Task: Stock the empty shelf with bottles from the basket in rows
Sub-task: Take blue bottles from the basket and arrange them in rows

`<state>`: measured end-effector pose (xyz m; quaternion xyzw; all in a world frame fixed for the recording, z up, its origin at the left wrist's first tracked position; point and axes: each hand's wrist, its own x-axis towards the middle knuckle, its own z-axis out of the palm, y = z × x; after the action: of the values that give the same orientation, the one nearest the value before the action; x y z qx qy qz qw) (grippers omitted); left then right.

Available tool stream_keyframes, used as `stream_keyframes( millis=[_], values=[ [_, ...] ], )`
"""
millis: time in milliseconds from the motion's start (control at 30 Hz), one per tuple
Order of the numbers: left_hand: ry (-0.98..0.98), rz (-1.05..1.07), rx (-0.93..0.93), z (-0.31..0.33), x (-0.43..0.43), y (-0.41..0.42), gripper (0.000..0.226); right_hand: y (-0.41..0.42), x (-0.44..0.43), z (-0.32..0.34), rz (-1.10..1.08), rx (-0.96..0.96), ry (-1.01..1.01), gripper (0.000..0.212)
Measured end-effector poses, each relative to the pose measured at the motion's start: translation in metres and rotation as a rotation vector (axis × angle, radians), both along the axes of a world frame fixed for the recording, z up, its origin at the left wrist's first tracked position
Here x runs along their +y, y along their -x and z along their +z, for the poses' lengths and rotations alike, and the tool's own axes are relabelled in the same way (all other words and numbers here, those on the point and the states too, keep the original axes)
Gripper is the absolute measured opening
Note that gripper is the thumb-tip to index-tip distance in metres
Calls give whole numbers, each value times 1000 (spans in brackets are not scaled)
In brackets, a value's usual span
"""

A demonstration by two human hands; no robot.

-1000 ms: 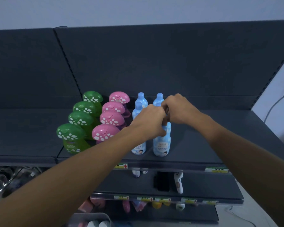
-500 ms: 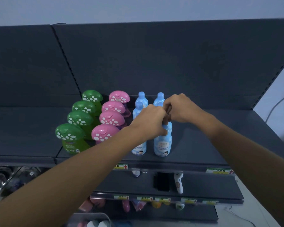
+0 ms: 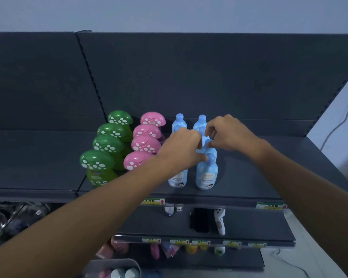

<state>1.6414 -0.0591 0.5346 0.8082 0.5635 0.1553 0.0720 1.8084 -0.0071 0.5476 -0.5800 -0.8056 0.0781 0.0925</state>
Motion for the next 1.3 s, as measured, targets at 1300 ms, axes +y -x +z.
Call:
stream_keyframes(
  millis=[1300],
  values=[
    [266, 172, 155, -111, -204, 401, 19, 370, -233, -113, 38, -32, 214, 24]
  ],
)
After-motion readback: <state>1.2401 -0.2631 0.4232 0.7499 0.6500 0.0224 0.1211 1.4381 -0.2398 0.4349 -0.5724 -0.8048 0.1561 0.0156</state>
